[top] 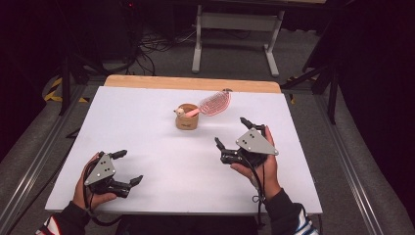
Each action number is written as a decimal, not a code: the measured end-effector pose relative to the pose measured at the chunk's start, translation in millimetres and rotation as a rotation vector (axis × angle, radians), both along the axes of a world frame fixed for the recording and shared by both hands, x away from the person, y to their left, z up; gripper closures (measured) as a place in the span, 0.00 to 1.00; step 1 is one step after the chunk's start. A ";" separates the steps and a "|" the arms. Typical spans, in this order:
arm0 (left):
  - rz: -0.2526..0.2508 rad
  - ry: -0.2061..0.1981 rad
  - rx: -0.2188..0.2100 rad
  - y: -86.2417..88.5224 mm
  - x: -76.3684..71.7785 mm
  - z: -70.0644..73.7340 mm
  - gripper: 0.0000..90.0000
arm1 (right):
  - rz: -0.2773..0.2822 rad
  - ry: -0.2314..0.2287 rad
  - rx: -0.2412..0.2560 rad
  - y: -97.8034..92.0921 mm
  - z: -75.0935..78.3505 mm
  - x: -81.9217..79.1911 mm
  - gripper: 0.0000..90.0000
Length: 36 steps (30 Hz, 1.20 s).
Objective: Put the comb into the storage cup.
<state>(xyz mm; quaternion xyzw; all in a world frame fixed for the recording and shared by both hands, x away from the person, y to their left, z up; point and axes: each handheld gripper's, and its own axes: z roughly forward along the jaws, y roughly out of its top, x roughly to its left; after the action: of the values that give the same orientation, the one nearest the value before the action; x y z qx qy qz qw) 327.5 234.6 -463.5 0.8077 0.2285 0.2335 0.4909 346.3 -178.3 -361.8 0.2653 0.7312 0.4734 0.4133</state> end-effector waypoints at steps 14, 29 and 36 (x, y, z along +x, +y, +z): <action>-0.003 0.011 0.000 -2.7 1.7 -2.2 0.05 | 0.021 -0.017 -0.082 -2.2 -18.7 -11.5 0.09; -0.007 0.015 0.007 -3.2 2.2 -2.8 0.05 | 0.053 0.009 -0.130 -7.5 -39.2 -19.6 0.09; -0.006 0.014 0.014 -3.2 2.5 -3.1 0.05 | 0.052 0.037 -0.115 -14.1 -53.4 -21.5 0.08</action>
<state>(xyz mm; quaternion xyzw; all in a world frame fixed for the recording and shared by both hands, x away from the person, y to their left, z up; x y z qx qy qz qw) 330.0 231.3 -466.6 0.8134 0.2277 0.2278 0.4844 324.8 -192.4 -415.2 0.2307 0.7715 0.4361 0.4018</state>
